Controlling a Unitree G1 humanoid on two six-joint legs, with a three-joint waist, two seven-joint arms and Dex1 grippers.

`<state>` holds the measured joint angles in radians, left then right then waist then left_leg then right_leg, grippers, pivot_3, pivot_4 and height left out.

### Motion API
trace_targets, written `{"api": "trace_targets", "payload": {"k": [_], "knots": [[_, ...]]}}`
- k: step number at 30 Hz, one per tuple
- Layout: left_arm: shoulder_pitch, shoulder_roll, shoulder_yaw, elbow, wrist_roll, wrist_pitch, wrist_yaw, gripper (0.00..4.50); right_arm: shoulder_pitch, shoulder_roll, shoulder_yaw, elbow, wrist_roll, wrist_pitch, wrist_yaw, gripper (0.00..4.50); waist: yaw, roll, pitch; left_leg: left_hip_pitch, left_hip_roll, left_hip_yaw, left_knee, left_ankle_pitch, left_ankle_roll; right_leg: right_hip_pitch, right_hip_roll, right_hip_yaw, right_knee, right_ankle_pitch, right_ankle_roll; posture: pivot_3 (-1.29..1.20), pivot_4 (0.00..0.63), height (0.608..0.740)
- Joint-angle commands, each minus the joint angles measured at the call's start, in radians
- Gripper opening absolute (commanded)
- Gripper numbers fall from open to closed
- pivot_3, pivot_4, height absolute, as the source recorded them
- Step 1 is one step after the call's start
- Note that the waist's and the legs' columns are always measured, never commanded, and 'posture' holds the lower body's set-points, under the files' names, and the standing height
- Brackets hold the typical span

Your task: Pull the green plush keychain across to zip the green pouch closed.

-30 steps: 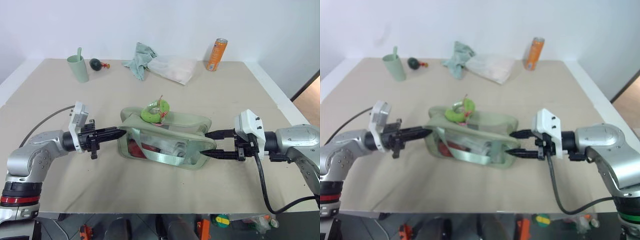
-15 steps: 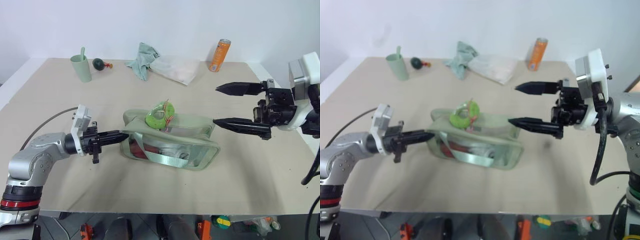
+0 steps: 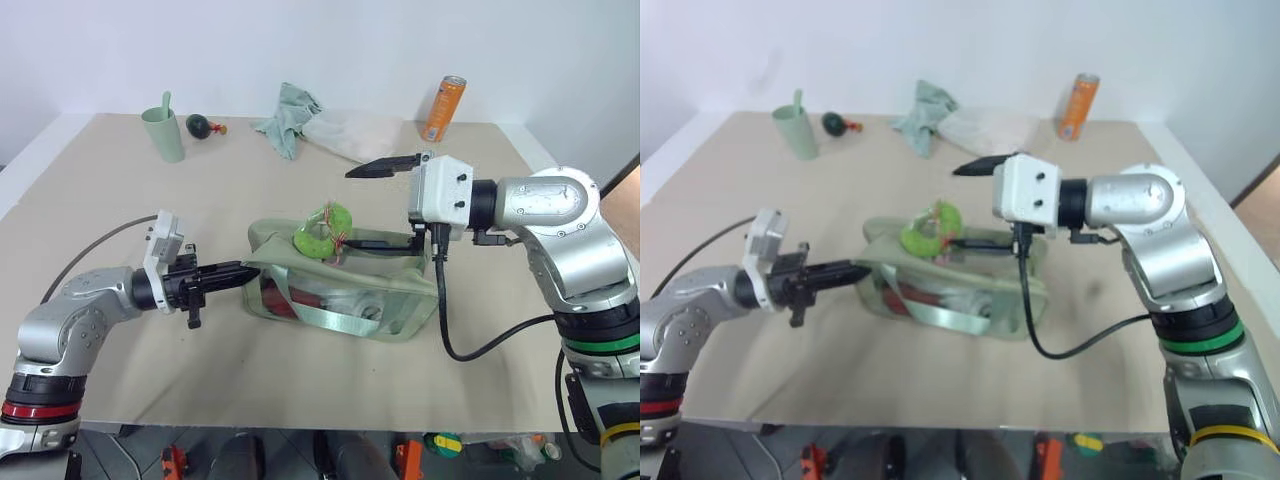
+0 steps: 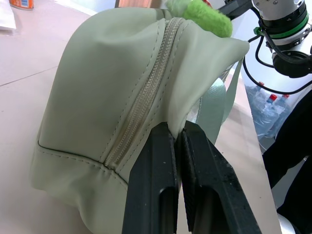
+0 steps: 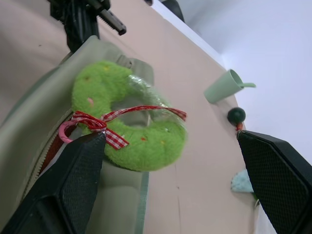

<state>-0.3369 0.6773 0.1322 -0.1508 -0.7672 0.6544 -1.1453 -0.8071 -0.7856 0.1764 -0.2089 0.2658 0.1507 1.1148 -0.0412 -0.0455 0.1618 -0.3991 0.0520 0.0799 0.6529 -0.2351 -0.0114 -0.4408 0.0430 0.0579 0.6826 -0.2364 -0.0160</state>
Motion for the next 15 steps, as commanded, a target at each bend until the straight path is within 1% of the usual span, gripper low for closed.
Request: {"api": "trace_targets", "payload": {"k": [1, 9, 15], "knots": [[0.019, 0.001, 0.001, -0.027, -0.005, 0.008, 0.011, 0.00, -0.038, 0.020, -0.017, 0.004, 0.012, -0.020, 0.029, 4.45, 0.000, 0.000, 0.000, 0.000, 0.000, 0.000, 0.000, 0.000, 0.000, 0.000, 0.000, 0.000, 0.000, 0.000, 0.000, 0.00, 0.150, 0.740], [0.029, 0.000, 0.006, -0.035, -0.014, 0.005, 0.026, 0.00, -0.041, 0.058, 0.004, 0.021, 0.003, -0.027, 0.074, 4.45, 0.000, 0.000, 0.000, 0.000, 0.000, 0.000, 0.001, 0.000, 0.000, 0.000, 0.000, -0.001, 0.000, 0.000, 0.000, 0.00, 0.150, 0.740], [0.035, 0.004, 0.014, -0.038, -0.026, 0.006, 0.035, 0.00, -0.028, 0.011, -0.030, 0.026, 0.026, 0.009, 0.125, 4.45, 0.000, 0.000, 0.000, 0.000, 0.000, 0.000, 0.001, 0.000, 0.000, 0.000, 0.000, 0.000, 0.000, 0.000, 0.000, 0.00, 0.150, 0.740]]}}
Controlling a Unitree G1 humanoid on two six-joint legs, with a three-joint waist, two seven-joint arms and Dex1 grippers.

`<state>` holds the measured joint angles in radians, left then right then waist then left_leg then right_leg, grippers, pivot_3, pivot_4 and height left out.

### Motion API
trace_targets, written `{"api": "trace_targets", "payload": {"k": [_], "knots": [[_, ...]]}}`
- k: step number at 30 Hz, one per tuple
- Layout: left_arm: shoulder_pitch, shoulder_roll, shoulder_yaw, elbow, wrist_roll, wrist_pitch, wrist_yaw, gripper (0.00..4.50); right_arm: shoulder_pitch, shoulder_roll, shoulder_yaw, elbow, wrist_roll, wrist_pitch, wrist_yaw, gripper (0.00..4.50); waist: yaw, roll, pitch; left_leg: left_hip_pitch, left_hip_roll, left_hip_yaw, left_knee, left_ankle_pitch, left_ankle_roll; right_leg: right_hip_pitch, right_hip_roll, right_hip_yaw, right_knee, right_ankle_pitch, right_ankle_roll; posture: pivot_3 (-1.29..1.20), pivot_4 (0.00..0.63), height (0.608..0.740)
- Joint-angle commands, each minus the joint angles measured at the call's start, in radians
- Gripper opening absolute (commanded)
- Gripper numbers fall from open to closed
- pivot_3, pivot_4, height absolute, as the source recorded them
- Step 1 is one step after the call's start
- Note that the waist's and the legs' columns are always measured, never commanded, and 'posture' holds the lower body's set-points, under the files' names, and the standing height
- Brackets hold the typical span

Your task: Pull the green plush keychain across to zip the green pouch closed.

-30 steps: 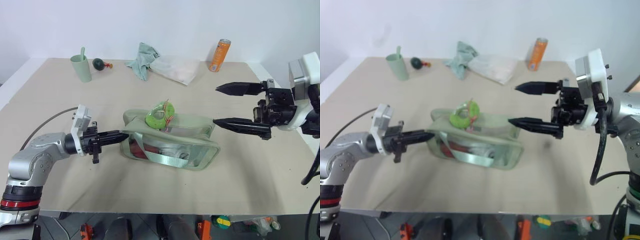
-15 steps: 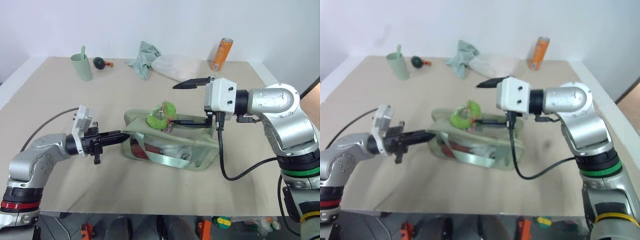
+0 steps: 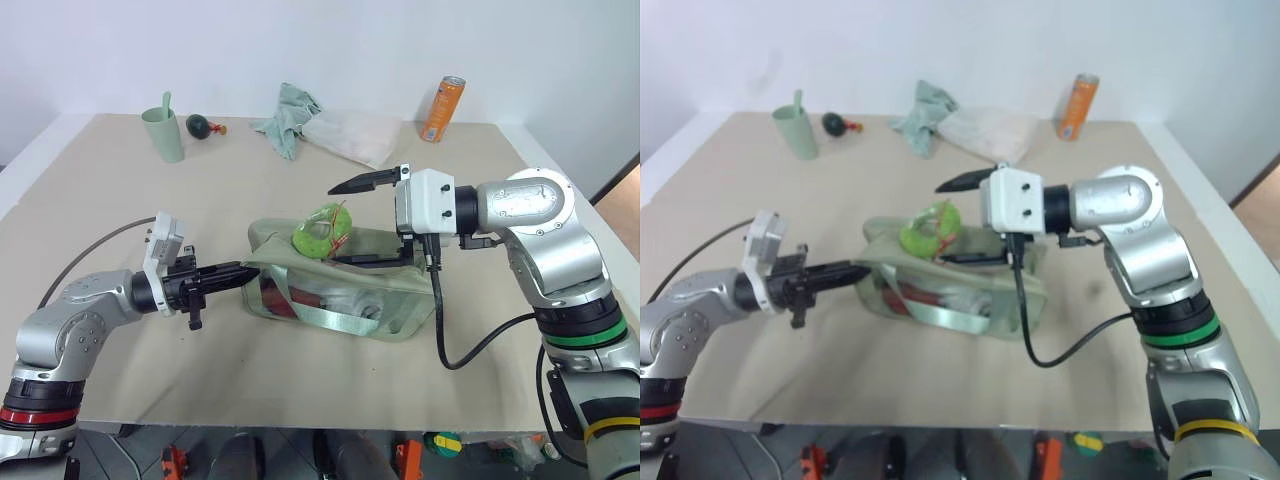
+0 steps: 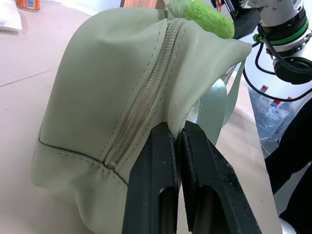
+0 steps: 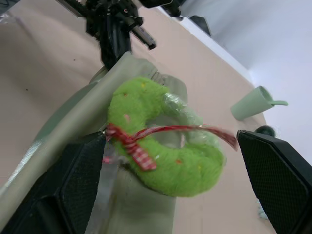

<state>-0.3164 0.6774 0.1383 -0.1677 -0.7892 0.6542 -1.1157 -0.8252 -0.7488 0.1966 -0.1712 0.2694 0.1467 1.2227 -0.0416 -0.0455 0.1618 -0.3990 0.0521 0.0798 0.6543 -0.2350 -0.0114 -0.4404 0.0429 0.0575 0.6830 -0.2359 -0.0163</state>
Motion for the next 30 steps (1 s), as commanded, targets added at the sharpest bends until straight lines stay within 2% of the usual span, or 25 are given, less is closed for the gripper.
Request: {"api": "trace_targets", "payload": {"k": [1, 10, 18, 28, 30], "knots": [[0.016, 0.004, 0.008, -0.021, -0.005, 0.006, 0.006, 0.00, -0.010, -0.032, -0.056, -0.012, 0.025, 0.017, 0.020, 4.45, 0.000, 0.000, 0.000, 0.000, 0.000, 0.000, 0.000, 0.000, 0.000, 0.000, 0.000, 0.000, 0.000, 0.000, 0.000, 0.00, 0.150, 0.740], [0.003, 0.000, 0.005, -0.006, -0.004, 0.004, 0.004, 0.00, -0.010, -0.059, -0.057, -0.020, -0.003, -0.008, 0.023, 4.45, 0.000, 0.000, 0.000, 0.000, 0.000, 0.000, 0.000, 0.000, 0.000, 0.000, 0.001, 0.000, 0.000, 0.000, 0.000, 0.00, 0.150, 0.740], [0.000, -0.005, 0.000, -0.010, -0.004, 0.004, 0.005, 0.00, -0.040, 0.021, 0.003, 0.033, -0.106, -0.129, -0.017, 4.45, 0.000, 0.000, 0.000, 0.000, 0.000, 0.000, 0.000, 0.000, 0.000, 0.000, 0.000, 0.000, 0.000, 0.000, 0.000, 0.00, 0.150, 0.740], [0.012, -0.012, 0.005, -0.022, -0.008, 0.003, 0.019, 0.00, -0.099, 0.098, 0.002, 0.096, -0.101, -0.152, -0.025, 4.45, 0.000, 0.000, 0.000, 0.000, 0.000, 0.000, 0.000, 0.000, 0.000, 0.000, 0.000, 0.000, 0.000, 0.000, 0.000, 0.00, 0.150, 0.740], [0.013, -0.014, 0.007, -0.022, -0.008, 0.002, 0.022, 0.00, -0.103, 0.101, 0.000, 0.101, -0.098, -0.152, -0.023, 4.05, 0.000, 0.000, 0.000, 0.000, 0.000, 0.000, 0.000, 0.000, 0.000, 0.000, 0.000, 0.000, 0.000, 0.000, 0.000, 0.00, 0.150, 0.740]]}}
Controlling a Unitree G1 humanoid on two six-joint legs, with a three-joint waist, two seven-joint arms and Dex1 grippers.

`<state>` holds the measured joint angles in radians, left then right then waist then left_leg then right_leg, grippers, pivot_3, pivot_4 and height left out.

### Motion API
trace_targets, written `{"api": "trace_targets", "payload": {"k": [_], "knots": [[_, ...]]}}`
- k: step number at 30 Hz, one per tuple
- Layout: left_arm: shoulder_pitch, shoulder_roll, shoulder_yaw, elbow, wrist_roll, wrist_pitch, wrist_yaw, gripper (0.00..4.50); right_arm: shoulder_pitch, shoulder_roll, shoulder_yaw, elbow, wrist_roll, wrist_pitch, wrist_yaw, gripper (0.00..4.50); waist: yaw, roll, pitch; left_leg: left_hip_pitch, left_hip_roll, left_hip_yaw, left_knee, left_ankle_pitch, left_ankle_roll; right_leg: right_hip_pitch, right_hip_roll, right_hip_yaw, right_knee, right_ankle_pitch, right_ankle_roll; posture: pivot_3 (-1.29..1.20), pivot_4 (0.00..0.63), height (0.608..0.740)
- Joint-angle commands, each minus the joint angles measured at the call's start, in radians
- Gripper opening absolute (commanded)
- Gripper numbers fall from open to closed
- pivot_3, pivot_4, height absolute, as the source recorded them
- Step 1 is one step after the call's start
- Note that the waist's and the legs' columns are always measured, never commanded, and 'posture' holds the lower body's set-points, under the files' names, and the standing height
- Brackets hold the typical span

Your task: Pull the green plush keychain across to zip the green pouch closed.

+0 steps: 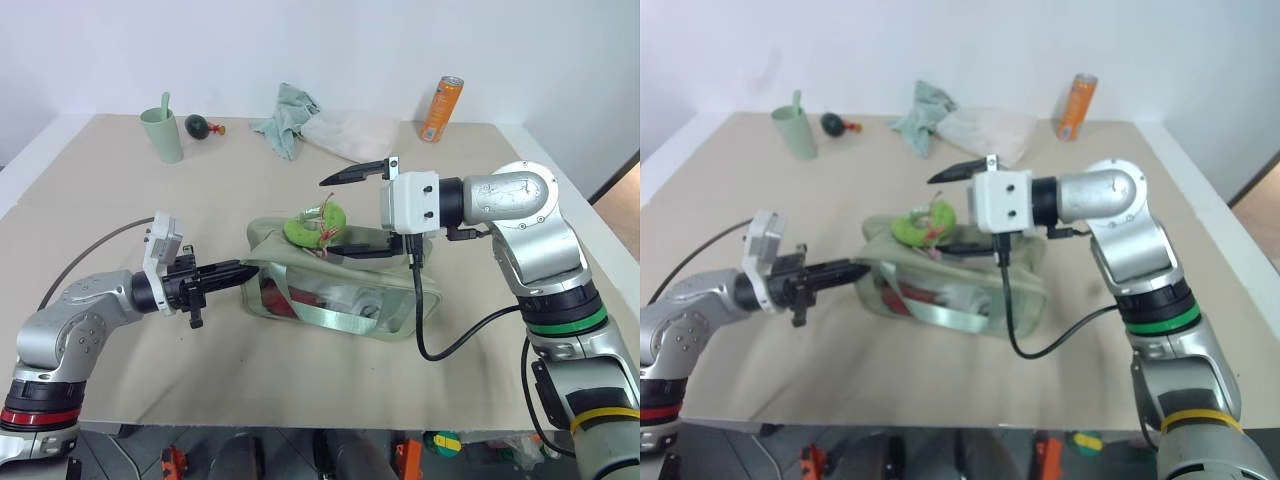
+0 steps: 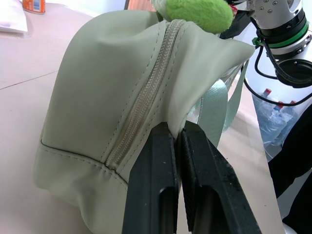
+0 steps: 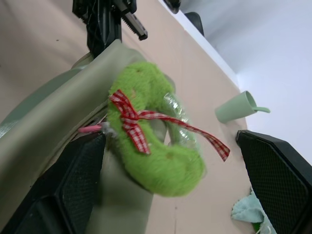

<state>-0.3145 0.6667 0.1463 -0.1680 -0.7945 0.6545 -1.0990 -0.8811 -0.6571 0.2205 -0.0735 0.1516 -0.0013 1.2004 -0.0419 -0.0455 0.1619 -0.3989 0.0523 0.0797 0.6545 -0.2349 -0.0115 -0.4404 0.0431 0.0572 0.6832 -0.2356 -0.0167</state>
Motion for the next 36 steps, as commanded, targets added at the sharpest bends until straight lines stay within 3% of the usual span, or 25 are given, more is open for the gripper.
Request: {"api": "trace_targets", "payload": {"k": [1, 11, 12, 36], "knots": [[0.011, -0.004, 0.001, -0.022, -0.003, 0.001, 0.007, 0.00, -0.047, 0.010, -0.024, 0.003, 0.024, -0.002, 0.006, 3.72, 0.000, 0.000, 0.000, 0.000, 0.000, 0.000, 0.000, 0.000, 0.000, 0.000, 0.000, 0.000, 0.000, 0.000, 0.000, 0.00, 0.150, 0.740], [-0.001, -0.012, 0.001, -0.014, 0.002, 0.000, 0.010, 0.00, -0.035, -0.001, -0.024, -0.004, 0.049, 0.027, 0.049, 0.18, 0.000, 0.000, 0.000, 0.000, 0.000, 0.000, 0.000, 0.000, 0.000, 0.000, 0.000, 0.000, 0.000, 0.000, 0.000, 0.00, 0.150, 0.740], [-0.002, -0.012, 0.000, -0.013, 0.003, 0.000, 0.011, 0.00, -0.031, -0.004, -0.024, -0.005, 0.051, 0.030, 0.054, 0.03, 0.000, 0.000, 0.000, 0.000, 0.000, 0.000, 0.000, 0.000, 0.000, 0.000, 0.000, 0.000, 0.000, 0.000, 0.000, 0.00, 0.150, 0.740], [-0.033, -0.025, -0.013, 0.015, 0.018, -0.008, -0.002, 0.00, 0.010, -0.037, -0.057, -0.033, 0.075, 0.094, 0.027, 0.03, 0.000, 0.000, 0.000, 0.000, 0.000, 0.000, 0.000, 0.000, 0.000, 0.000, 0.000, 0.000, 0.000, 0.000, 0.000, 0.00, 0.150, 0.740]]}}
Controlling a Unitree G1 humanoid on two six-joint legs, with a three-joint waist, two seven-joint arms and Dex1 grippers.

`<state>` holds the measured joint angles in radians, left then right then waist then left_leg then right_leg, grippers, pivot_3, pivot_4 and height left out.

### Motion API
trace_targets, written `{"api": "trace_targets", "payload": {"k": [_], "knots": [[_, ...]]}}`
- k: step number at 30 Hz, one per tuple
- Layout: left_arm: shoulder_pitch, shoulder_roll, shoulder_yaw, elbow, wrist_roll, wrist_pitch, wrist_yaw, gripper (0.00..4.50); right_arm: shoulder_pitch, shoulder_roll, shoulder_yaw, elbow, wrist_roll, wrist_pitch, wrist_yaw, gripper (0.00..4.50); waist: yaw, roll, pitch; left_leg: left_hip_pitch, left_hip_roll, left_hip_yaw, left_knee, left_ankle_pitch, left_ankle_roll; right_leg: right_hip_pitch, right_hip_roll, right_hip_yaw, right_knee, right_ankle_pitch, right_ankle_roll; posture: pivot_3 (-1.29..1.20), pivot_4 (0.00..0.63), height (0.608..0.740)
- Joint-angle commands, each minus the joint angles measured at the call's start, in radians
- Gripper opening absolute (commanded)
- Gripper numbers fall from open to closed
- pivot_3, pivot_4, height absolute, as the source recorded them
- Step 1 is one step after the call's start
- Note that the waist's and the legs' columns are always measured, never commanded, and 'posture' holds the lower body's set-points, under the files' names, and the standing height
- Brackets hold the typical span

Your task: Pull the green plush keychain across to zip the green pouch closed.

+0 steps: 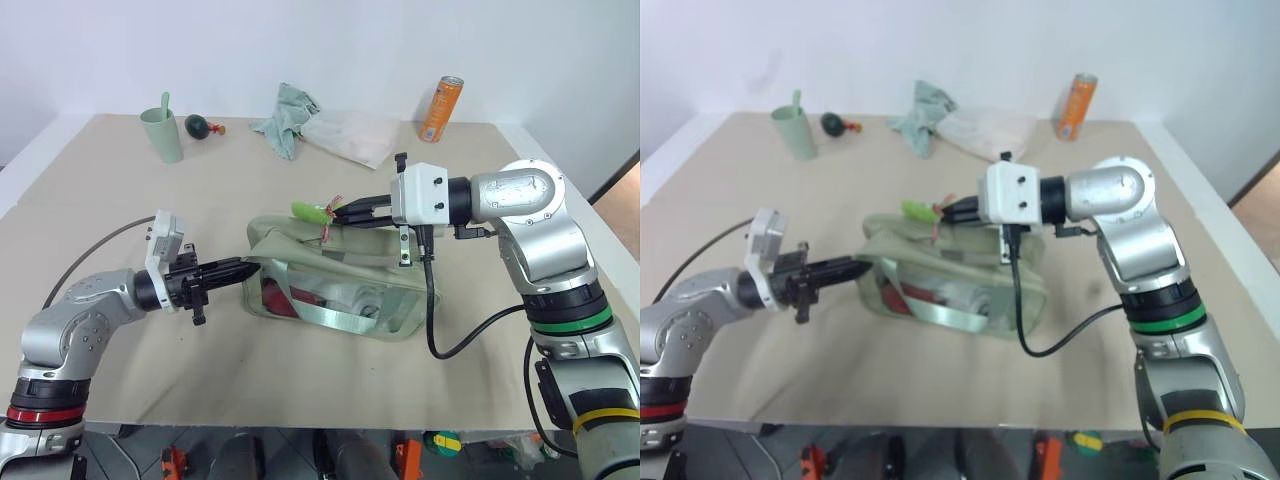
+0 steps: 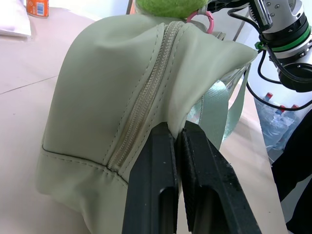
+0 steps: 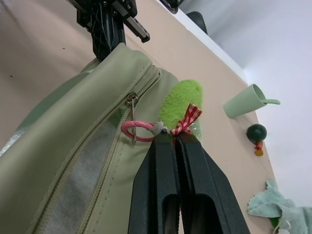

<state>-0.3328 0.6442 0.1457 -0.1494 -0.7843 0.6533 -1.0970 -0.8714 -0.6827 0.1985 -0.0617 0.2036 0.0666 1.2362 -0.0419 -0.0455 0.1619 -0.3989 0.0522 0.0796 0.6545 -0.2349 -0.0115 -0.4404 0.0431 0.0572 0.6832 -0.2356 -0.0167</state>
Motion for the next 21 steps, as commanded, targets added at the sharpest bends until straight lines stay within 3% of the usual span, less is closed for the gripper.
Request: {"api": "trace_targets", "payload": {"k": [1, 13, 21], "knots": [[-0.016, -0.002, -0.012, -0.001, 0.008, -0.009, -0.005, 0.00, 0.006, -0.014, -0.036, -0.063, 0.040, 0.057, -0.005, 0.28, 0.000, 0.000, 0.000, 0.000, 0.000, 0.000, 0.000, 0.000, 0.000, 0.000, 0.000, 0.000, 0.000, 0.000, 0.000, 0.00, 0.150, 0.740], [-0.010, -0.002, -0.005, -0.004, 0.003, -0.006, -0.002, 0.00, 0.033, -0.035, -0.038, -0.157, 0.080, 0.151, -0.007, 4.32, 0.000, 0.000, 0.000, 0.000, 0.000, 0.000, 0.000, 0.000, 0.000, 0.000, 0.000, 0.000, 0.000, 0.000, 0.000, 0.00, 0.150, 0.740], [-0.011, -0.005, -0.008, -0.009, 0.001, -0.005, -0.001, 0.00, 0.003, 0.012, 0.000, -0.081, -0.016, 0.015, -0.041, 4.42, 0.000, 0.000, 0.000, 0.000, 0.000, 0.000, 0.000, 0.000, 0.000, 0.000, 0.000, 0.000, 0.000, 0.000, 0.000, 0.00, 0.150, 0.740]]}}
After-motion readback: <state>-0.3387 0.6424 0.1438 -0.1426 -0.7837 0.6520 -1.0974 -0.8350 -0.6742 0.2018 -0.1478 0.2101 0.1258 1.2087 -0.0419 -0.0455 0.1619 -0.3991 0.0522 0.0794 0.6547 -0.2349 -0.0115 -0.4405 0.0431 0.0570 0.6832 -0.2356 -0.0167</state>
